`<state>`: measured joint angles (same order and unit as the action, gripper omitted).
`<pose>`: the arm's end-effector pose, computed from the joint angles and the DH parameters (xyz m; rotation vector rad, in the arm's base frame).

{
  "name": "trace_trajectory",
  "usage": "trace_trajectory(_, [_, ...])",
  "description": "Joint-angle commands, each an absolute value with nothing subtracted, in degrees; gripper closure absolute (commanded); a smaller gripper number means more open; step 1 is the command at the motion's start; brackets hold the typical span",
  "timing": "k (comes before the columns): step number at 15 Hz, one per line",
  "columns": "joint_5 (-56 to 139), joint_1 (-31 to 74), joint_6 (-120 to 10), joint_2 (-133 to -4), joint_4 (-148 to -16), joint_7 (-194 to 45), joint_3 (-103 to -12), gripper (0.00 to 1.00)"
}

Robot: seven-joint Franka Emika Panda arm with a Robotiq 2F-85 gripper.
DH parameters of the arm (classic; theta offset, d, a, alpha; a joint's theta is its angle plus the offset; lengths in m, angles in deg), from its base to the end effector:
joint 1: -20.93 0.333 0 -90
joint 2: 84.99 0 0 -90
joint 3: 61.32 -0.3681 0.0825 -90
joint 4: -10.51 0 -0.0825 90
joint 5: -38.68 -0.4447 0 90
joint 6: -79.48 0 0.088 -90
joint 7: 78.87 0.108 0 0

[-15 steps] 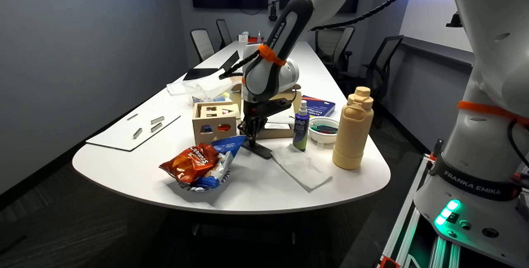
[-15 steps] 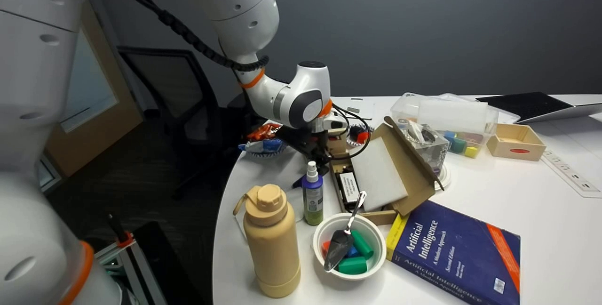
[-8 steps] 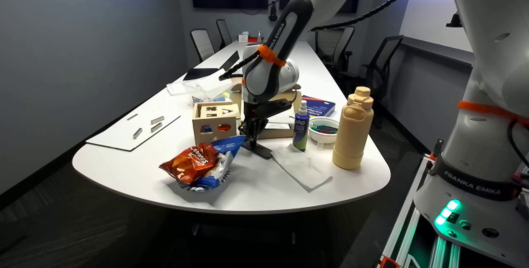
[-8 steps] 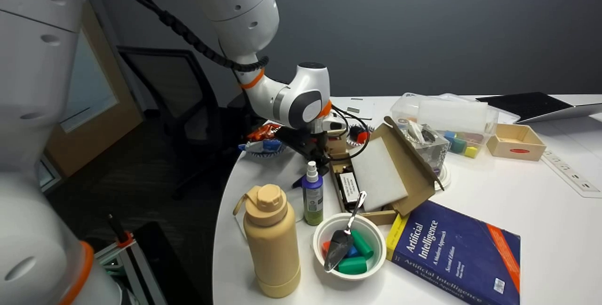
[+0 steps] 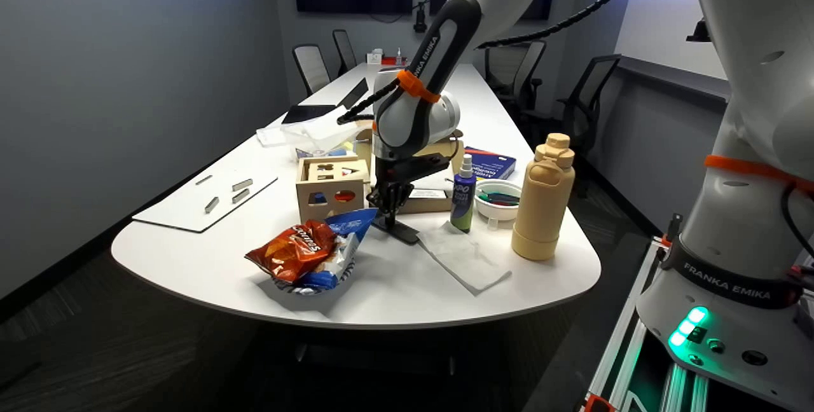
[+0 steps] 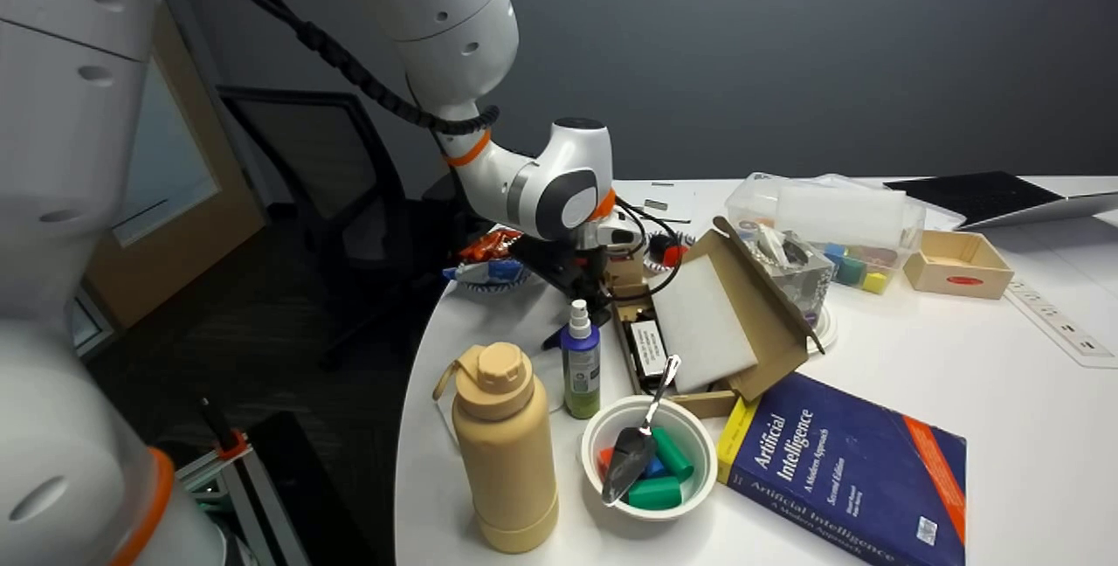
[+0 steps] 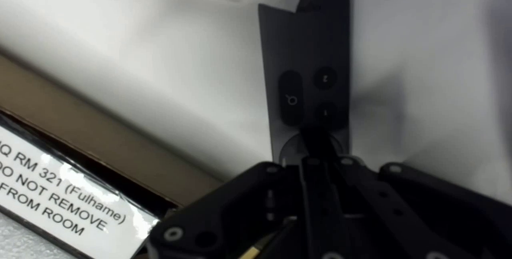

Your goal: Press one button on the remote control.

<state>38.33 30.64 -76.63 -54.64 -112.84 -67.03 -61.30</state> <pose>0.6118 0.1042 0.1426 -3.1300 0.0673 -0.0640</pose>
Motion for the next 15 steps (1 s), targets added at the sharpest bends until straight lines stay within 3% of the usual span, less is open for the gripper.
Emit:
trace_trajectory(1, [37.94,31.36,-78.66,-51.1,-113.76,-64.55,-61.04,1.0])
trace_trajectory(15, [37.87,31.62,-73.3,-56.47,-113.1,-64.3,-62.01,1.0])
